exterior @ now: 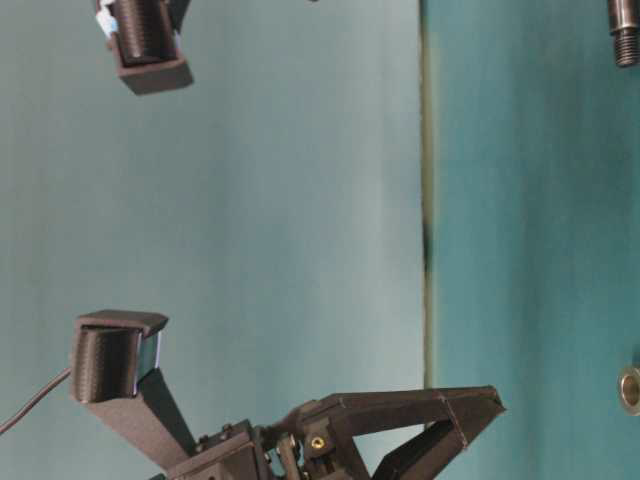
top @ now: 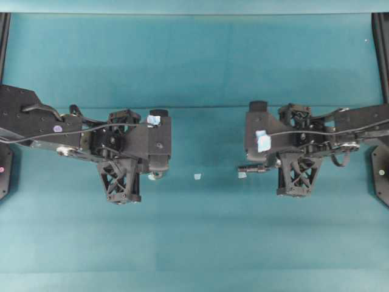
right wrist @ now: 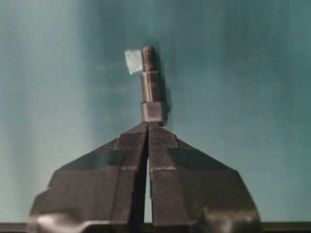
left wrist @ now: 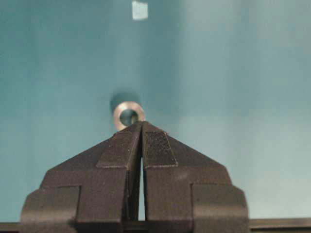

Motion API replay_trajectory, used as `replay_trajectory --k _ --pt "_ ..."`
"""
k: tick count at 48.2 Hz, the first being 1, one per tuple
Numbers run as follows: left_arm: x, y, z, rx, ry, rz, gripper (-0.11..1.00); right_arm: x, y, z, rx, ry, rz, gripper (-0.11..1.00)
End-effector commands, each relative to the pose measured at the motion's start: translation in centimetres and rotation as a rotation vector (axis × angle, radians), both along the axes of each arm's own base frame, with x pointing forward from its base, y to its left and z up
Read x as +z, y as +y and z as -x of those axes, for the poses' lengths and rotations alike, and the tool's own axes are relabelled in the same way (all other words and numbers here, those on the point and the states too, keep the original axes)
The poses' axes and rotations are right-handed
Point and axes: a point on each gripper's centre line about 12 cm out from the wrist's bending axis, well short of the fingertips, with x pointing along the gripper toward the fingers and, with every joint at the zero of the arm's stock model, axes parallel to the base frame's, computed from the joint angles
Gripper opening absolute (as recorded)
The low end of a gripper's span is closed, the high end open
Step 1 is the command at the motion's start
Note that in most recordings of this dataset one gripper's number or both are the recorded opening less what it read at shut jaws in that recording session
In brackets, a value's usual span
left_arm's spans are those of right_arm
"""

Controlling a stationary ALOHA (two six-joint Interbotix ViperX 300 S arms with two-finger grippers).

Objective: Insert the washer onto the shaft with both hands.
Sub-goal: 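Open both grippers and lower them around washer and shaft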

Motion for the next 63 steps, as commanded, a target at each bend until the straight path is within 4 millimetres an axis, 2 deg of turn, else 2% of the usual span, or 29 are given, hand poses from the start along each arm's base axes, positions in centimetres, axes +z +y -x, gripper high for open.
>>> replay_trajectory --k 1,17,25,28,32,38,42,44,46,51,63 --pt "0.6 0.0 -0.2 -0.004 -0.02 -0.002 0.02 0.3 -0.1 -0.6 0.023 -0.006 0.012 -0.09" --pt "0.6 0.1 -0.4 0.007 -0.023 0.002 0.02 -0.1 -0.6 -1.1 0.023 -0.019 0.019 -0.08" --pt "0.5 0.2 -0.3 0.011 -0.02 0.002 0.04 -0.5 -0.7 -1.1 0.027 -0.025 0.02 0.0" --pt "0.2 0.2 -0.2 0.011 -0.008 0.001 0.13 -0.8 -0.8 -1.0 0.028 -0.02 0.022 0.08" --pt "-0.4 0.3 -0.2 0.013 0.021 0.001 0.36 -1.5 -0.8 -0.7 0.024 0.004 0.02 0.26" --pt "-1.4 0.3 0.0 0.013 0.074 0.0 0.74 -2.3 -1.1 -0.5 0.016 0.031 0.023 0.63" --pt "-1.5 0.3 -0.1 0.004 0.067 -0.005 0.92 -2.5 -1.2 -0.5 0.025 0.033 0.036 0.85" --pt "-1.5 0.4 -0.2 0.003 0.052 -0.007 0.89 -2.5 -1.3 -0.6 0.028 0.03 0.043 0.94" --pt "-1.4 0.3 -0.4 0.001 0.035 -0.008 0.85 -2.5 -1.4 -0.6 0.028 0.022 0.045 0.98" --pt "-1.6 0.4 -0.7 0.002 0.015 -0.007 0.85 -2.7 -1.4 -0.7 0.03 0.006 0.047 0.94" --pt "-3.3 0.3 -1.0 0.008 0.051 -0.003 0.85 -3.2 -1.4 -0.7 0.025 0.005 0.044 0.94"
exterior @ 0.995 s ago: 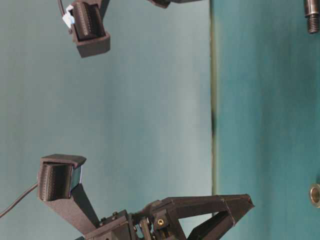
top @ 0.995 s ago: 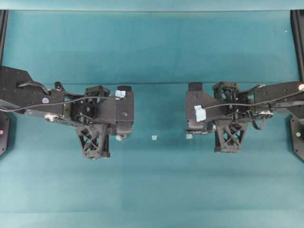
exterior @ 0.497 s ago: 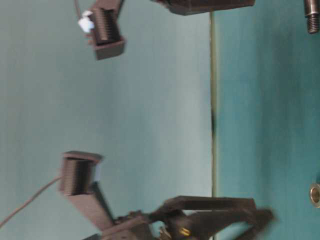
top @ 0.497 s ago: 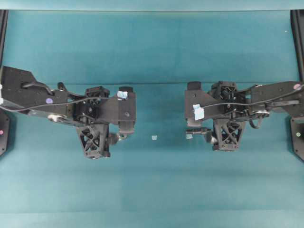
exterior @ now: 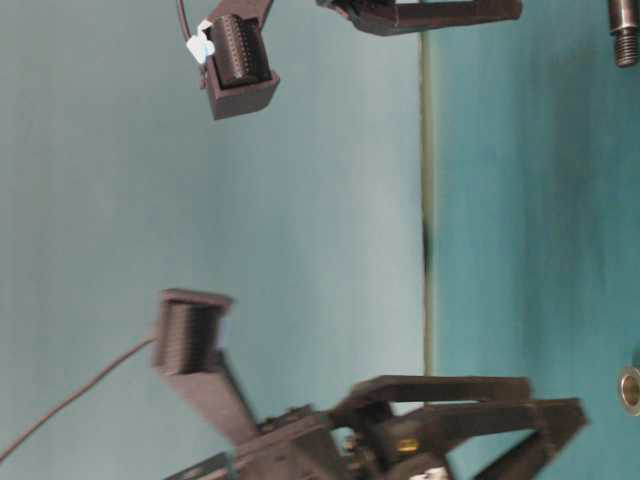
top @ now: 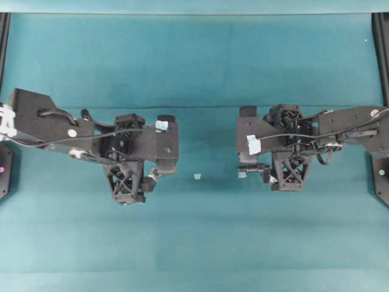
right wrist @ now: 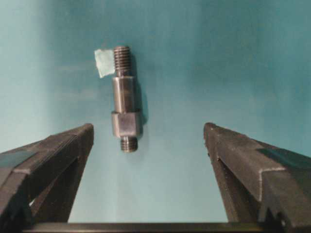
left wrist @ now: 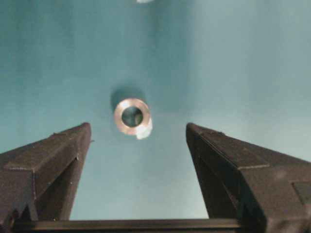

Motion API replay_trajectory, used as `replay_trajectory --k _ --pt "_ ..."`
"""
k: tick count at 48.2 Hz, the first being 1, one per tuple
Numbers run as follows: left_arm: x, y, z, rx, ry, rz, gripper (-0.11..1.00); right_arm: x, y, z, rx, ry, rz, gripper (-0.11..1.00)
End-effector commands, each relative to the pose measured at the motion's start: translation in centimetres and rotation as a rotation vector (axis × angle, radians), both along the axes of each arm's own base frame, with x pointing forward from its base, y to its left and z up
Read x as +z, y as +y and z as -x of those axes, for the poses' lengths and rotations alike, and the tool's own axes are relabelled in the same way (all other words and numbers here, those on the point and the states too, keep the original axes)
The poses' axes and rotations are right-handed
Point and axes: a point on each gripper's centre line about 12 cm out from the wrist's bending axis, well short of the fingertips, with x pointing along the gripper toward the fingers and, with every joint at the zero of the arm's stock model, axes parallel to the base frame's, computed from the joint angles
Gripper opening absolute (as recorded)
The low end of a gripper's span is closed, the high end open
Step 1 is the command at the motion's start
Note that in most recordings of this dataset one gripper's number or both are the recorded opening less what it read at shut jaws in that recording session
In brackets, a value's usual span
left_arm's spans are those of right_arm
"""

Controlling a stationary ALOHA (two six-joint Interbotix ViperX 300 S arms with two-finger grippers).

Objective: Insert the washer onto the shaft with both hands.
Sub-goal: 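Open both grippers and lower them around washer and shaft, then close left gripper on the washer and right gripper on the shaft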

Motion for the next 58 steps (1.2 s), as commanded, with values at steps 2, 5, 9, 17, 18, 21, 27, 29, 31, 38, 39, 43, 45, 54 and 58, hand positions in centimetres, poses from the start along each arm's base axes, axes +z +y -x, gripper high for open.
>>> replay_trajectory --k 2,5,9,17,18,21,27,29,31,38,39,43,45,54,58 --pt "-0.1 0.1 -0.3 0.001 -0.014 -0.002 0.85 0.1 0.0 -0.2 0.002 -0.011 0.003 0.94" --pt "-0.4 0.0 -0.5 -0.001 -0.012 -0.001 0.85 -0.1 0.0 -0.3 0.004 -0.009 0.003 0.94" --pt "-1.1 0.1 -0.6 0.001 -0.002 -0.001 0.85 -0.4 0.1 -0.4 0.005 -0.009 0.002 0.94" --pt "-2.3 0.1 -0.9 0.003 0.008 0.0 0.84 -1.1 0.2 -0.7 0.008 -0.009 0.0 0.94" --pt "-2.5 0.1 -0.9 0.003 0.009 0.0 0.84 -1.1 0.2 -0.7 0.008 -0.008 -0.001 0.94" --pt "-2.8 0.1 -1.0 0.003 0.009 0.001 0.84 -1.5 0.2 -0.7 0.007 -0.002 -0.002 0.94" --pt "-3.4 0.1 -1.0 0.003 0.018 0.0 0.84 -2.0 0.2 -0.7 0.007 0.006 -0.003 0.94" --pt "-3.4 0.1 -1.0 0.001 0.02 -0.001 0.84 -2.1 0.2 -0.7 0.009 0.006 -0.003 0.94" --pt "-3.4 0.1 -1.0 0.0 0.02 -0.001 0.84 -2.2 0.3 -0.7 0.012 0.008 -0.003 0.94" --pt "-3.6 0.5 -0.9 0.008 0.025 -0.002 0.84 -2.6 0.6 -0.8 0.022 0.011 -0.004 0.94" --pt "-3.5 0.6 -0.9 0.011 0.023 -0.002 0.84 -2.7 0.7 -0.8 0.023 0.011 -0.004 0.94" --pt "-3.6 0.7 -0.9 0.012 0.025 -0.003 0.84 -2.8 0.7 -0.8 0.023 0.014 -0.005 0.94" --pt "-3.6 0.7 -0.9 0.013 0.023 -0.003 0.84 -2.9 0.8 -0.8 0.025 0.015 -0.005 0.94" --pt "-4.1 1.0 -0.8 0.018 0.022 -0.003 0.84 -3.0 0.8 -0.9 0.025 0.011 -0.005 0.94" --pt "-4.3 0.9 -0.8 0.018 0.023 -0.002 0.84 -3.1 0.8 -0.9 0.025 0.012 -0.005 0.94"
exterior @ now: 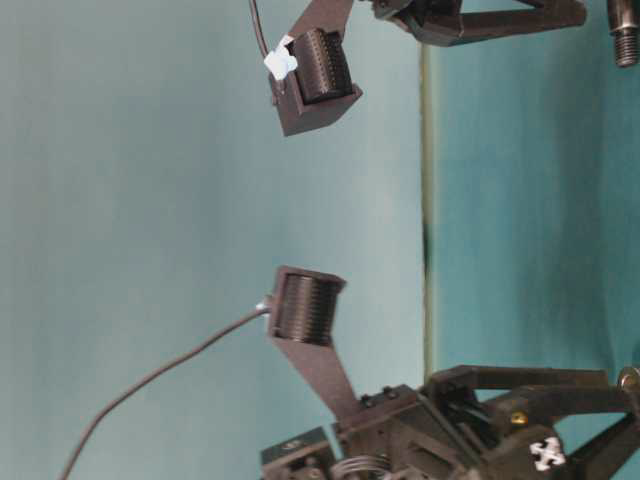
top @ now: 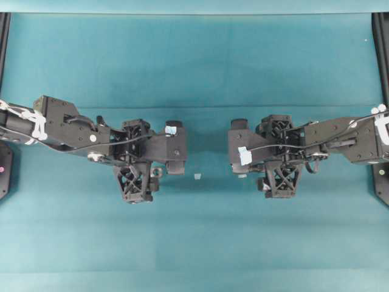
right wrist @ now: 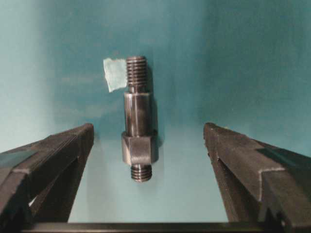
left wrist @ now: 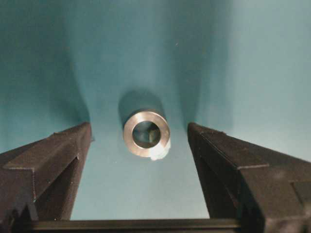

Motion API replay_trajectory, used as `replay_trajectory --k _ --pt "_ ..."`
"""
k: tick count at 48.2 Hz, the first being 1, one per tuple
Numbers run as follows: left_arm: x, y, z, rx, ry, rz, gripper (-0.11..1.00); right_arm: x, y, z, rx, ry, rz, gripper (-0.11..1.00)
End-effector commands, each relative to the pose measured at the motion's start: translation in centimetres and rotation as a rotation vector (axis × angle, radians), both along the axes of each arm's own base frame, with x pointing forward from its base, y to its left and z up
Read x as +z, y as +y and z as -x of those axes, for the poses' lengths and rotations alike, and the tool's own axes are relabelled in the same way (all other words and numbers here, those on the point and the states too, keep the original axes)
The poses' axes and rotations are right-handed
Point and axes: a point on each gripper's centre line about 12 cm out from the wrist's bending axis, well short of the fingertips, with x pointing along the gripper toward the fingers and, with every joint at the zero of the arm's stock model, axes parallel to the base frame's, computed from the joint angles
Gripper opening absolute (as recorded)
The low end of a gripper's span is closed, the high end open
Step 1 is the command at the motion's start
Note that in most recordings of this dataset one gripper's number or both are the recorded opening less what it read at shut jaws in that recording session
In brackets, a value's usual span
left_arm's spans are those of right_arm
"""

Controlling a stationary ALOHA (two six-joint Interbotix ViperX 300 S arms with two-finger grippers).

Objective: Insert the washer onto the shaft with both hands.
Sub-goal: 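Close left gripper on the washer and right gripper on the shaft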

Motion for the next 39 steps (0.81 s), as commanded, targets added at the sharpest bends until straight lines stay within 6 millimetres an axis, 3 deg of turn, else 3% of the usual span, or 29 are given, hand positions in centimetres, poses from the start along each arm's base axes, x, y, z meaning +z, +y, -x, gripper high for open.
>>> replay_trajectory --k 1,39 --pt "0.23 0.12 -0.24 0.002 -0.015 -0.001 0.84 0.28 0.04 -0.23 -0.001 -0.015 -0.001 0.94" --pt "-0.43 0.11 0.18 0.007 0.0 0.002 0.84 -0.17 -0.01 0.46 0.006 0.045 0.002 0.93"
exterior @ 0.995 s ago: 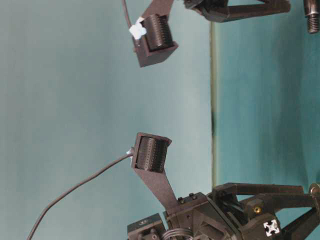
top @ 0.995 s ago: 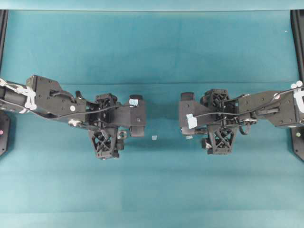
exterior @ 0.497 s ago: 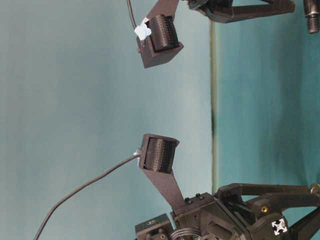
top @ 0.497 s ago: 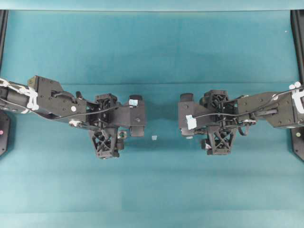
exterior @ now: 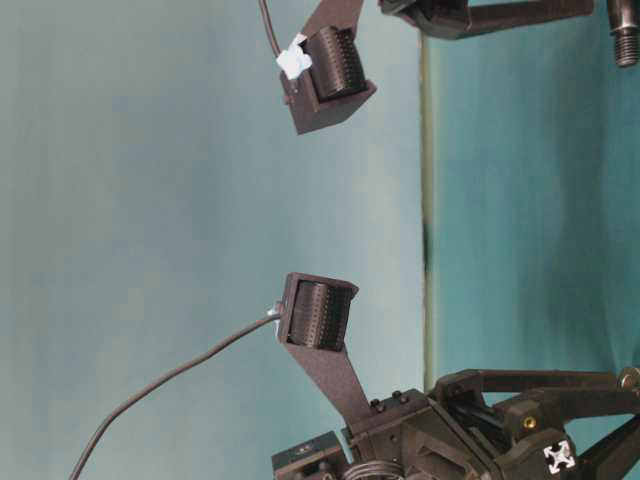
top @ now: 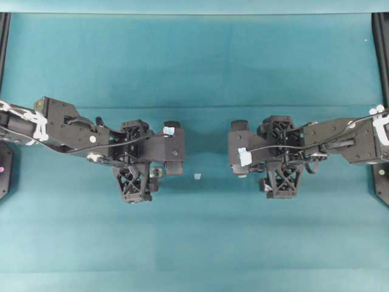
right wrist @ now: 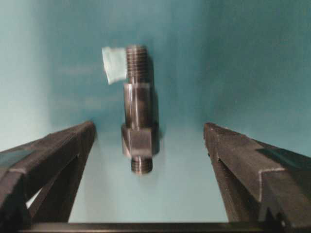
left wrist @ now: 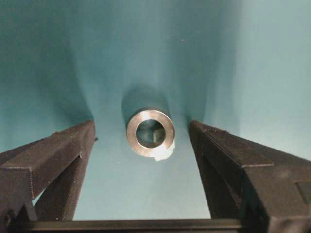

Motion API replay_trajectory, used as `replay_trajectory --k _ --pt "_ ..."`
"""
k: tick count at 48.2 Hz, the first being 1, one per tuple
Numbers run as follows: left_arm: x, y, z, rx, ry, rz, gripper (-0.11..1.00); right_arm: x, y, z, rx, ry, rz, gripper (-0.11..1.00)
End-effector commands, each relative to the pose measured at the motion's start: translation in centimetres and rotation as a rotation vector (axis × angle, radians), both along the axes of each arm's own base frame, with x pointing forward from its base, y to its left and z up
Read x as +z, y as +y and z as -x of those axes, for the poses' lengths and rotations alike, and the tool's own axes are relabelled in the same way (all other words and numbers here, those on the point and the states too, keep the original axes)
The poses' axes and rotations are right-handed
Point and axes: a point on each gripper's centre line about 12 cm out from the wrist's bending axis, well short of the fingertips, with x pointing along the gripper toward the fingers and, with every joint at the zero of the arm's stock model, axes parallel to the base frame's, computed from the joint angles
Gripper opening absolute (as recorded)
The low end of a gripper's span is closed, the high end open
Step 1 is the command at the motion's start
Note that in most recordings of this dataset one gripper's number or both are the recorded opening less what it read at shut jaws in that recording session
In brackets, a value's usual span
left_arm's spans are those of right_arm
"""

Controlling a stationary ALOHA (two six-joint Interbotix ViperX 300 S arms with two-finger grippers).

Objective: Insert the washer onto the shaft with both hands.
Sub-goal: 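Close left gripper on the washer and right gripper on the shaft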

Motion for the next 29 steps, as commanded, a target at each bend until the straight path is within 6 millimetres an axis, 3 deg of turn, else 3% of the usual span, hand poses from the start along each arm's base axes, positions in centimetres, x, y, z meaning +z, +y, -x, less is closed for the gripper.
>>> replay_trajectory --k 1,29 --pt "-0.06 0.01 -0.07 0.002 -0.002 0.0 0.84 0.24 0.05 -0.11 0.006 -0.004 0.001 0.93" --pt "0.04 0.01 -0.13 0.003 -0.005 0.001 0.84 -0.16 -0.39 -0.41 -0.004 -0.003 0.001 0.93"
